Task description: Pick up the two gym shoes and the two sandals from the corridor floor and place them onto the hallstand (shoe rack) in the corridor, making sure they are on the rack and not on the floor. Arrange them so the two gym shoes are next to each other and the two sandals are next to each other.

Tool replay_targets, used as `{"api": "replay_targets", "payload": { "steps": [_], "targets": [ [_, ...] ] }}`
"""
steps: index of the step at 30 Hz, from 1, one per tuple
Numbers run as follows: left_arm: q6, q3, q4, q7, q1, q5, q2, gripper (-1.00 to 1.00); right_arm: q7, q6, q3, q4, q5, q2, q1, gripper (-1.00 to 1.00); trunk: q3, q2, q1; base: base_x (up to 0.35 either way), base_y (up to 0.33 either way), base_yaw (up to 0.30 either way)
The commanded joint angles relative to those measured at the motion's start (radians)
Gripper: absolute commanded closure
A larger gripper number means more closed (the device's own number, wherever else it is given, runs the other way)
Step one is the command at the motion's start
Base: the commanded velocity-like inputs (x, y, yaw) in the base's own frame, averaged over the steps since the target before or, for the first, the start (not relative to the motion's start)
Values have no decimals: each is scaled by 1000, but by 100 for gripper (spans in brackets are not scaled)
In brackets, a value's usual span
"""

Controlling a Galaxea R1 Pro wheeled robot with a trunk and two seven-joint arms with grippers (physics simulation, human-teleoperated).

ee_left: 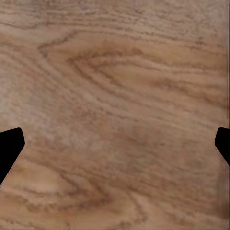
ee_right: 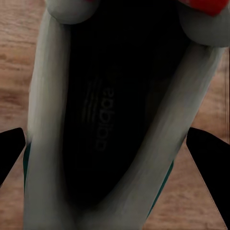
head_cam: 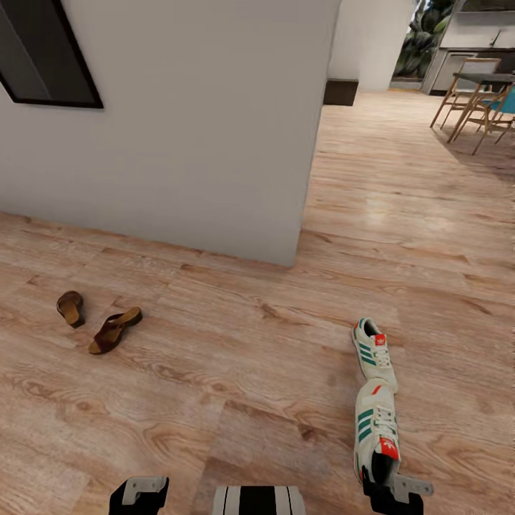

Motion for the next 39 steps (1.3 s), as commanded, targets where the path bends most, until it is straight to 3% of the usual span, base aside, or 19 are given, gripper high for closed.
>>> {"api": "replay_targets", "payload": {
  "steps": [1, 32, 39],
  "targets": [
    [-3, 7, 1, -5, 0, -3, -1, -100, 1, -4, 2, 1, -11, 0, 0, 100, 5, 0, -1, 0, 0, -187],
    [-3, 7, 8, -5, 0, -4, -2, -100, 1, -5, 2, 34, -14, 0, 0, 100, 162, 7, -15, 0, 0, -204],
    [-3, 7, 8, -5, 0, -4, -2, -100, 1, -5, 2, 35, -14, 0, 0, 100, 192, 56, -41, 0, 0, -223]
  ]
}}
